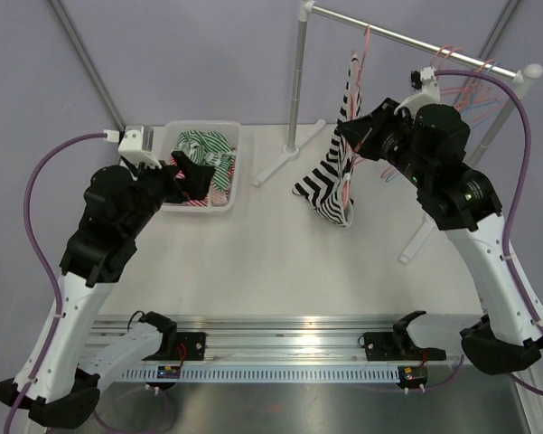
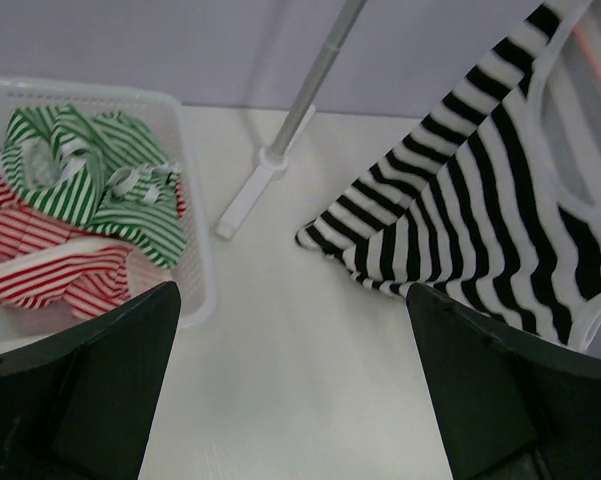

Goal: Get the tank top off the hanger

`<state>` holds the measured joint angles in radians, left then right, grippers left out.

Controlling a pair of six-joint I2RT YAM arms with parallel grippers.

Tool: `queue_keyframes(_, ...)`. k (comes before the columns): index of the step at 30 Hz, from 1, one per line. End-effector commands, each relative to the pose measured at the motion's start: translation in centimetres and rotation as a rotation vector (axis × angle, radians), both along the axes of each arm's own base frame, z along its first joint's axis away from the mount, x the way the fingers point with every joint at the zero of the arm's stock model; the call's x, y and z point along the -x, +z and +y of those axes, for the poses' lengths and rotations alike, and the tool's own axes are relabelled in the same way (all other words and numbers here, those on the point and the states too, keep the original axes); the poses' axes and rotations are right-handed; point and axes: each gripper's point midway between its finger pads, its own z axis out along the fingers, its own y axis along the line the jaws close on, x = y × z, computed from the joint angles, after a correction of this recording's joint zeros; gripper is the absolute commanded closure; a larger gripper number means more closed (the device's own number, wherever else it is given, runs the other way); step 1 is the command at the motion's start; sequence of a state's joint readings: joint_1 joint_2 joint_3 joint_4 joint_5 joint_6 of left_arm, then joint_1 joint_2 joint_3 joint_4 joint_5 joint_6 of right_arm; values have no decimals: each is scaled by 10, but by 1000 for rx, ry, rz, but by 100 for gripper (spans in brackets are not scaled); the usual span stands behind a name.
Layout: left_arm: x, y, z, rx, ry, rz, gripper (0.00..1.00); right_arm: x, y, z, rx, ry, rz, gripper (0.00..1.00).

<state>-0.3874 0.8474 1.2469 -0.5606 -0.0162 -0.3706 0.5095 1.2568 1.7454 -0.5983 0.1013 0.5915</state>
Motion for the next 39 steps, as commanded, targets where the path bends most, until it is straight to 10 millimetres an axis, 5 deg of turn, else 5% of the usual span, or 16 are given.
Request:
queue_keyframes(1,-1,65,-31,96,-115,-155,1,56,18,27,-8,300,-73,100)
queue_keyframes(8,-1,100,-86,34,-270,-341,1,138,10,40,-58,628,-71,100)
queue_keyframes(17,-11,104,-131,0,-331,-444,3,198,10,41,-155,845,-85,100)
queue_keyframes(23,-16,91,-157,-5,-405,-428,20,207,10,37,-147,851,-96,100)
queue_keyframes(29,-15,84,-163,-18,-417,-419,72,196,3,31,-105,779,-99,100)
queue_keyframes(30,-15,85,-162,-18,-417,-423,88,194,1,32,-97,774,-98,100)
queue_keyframes(32,-17,83,-160,-22,-399,-419,100,191,-5,32,-85,768,-85,100)
queue_keyframes(39,-49,64,-113,-89,-87,-301,100,180,-61,26,90,745,-23,100)
